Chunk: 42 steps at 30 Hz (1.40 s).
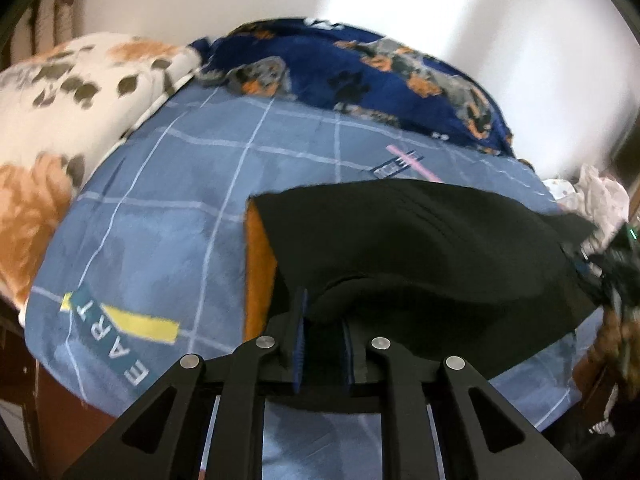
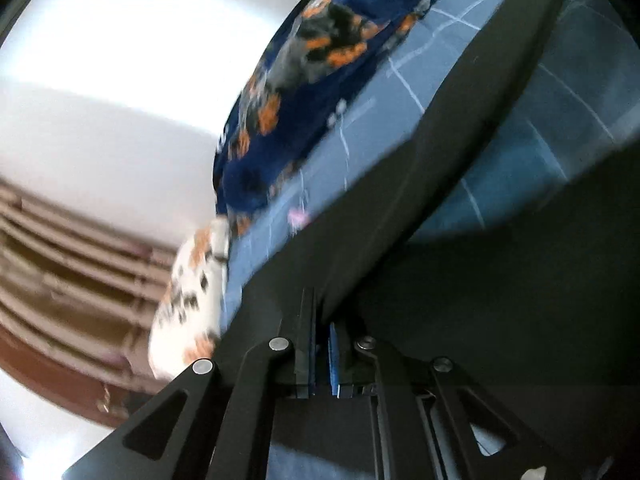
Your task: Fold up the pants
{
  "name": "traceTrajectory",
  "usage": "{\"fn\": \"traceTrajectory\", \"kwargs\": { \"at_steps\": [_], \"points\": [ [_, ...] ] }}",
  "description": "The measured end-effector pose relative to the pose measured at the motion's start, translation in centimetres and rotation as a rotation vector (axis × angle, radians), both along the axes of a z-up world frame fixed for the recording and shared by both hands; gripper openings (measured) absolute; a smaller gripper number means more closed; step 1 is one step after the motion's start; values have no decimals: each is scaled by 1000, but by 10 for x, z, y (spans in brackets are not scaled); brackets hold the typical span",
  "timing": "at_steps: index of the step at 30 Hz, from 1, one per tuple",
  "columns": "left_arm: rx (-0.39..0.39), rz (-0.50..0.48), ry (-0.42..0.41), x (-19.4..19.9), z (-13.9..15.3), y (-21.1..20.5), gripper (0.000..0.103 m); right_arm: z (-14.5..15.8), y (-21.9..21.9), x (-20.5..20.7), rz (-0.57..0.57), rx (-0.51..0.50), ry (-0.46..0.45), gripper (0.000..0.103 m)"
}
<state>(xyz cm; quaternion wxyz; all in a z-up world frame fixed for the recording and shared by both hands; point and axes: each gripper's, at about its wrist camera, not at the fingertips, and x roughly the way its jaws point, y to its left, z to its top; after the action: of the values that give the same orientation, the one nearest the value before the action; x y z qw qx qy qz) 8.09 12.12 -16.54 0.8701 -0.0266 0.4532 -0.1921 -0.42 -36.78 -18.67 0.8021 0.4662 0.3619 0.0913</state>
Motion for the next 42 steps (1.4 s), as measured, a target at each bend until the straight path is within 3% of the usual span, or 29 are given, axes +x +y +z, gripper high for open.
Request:
{"fn": "traceTrajectory", "kwargs": {
  "at_steps": [6, 14, 19, 22, 26, 31, 34, 36, 38, 42],
  "points": [
    [48, 20, 24, -9, -18, 9, 16, -40, 26, -44, 27, 16, 123, 6],
    [159, 43, 35, -11, -40, 15, 17, -64, 24, -40, 15, 66, 184, 6],
    [133, 166, 21, -7, -27, 49, 17, -60, 28, -42, 21, 62, 182, 6],
    [125, 222, -42, -11, -3, 55, 17, -64, 29, -43, 24, 73, 199, 6],
    [70, 109, -108, -22, 23, 15, 20, -66, 30, -45, 26, 75, 209, 6],
    [78, -92, -20, -22, -14, -58, 21, -69, 29, -45, 41, 113, 191, 8],
    [83, -124, 42, -24, -43, -75, 21, -73, 18, -48, 24, 190, 175, 9],
    [88, -116, 46, -28, -54, -76, 21, -68, -1, -55, -33, 198, 163, 16],
    [70, -113, 36, -28, -54, -73, 21, -64, -25, -61, -91, 210, 134, 32],
    [46, -98, 54, -26, -56, -69, 21, -58, -100, -83, -280, 195, 83, 32]
  ]
}}
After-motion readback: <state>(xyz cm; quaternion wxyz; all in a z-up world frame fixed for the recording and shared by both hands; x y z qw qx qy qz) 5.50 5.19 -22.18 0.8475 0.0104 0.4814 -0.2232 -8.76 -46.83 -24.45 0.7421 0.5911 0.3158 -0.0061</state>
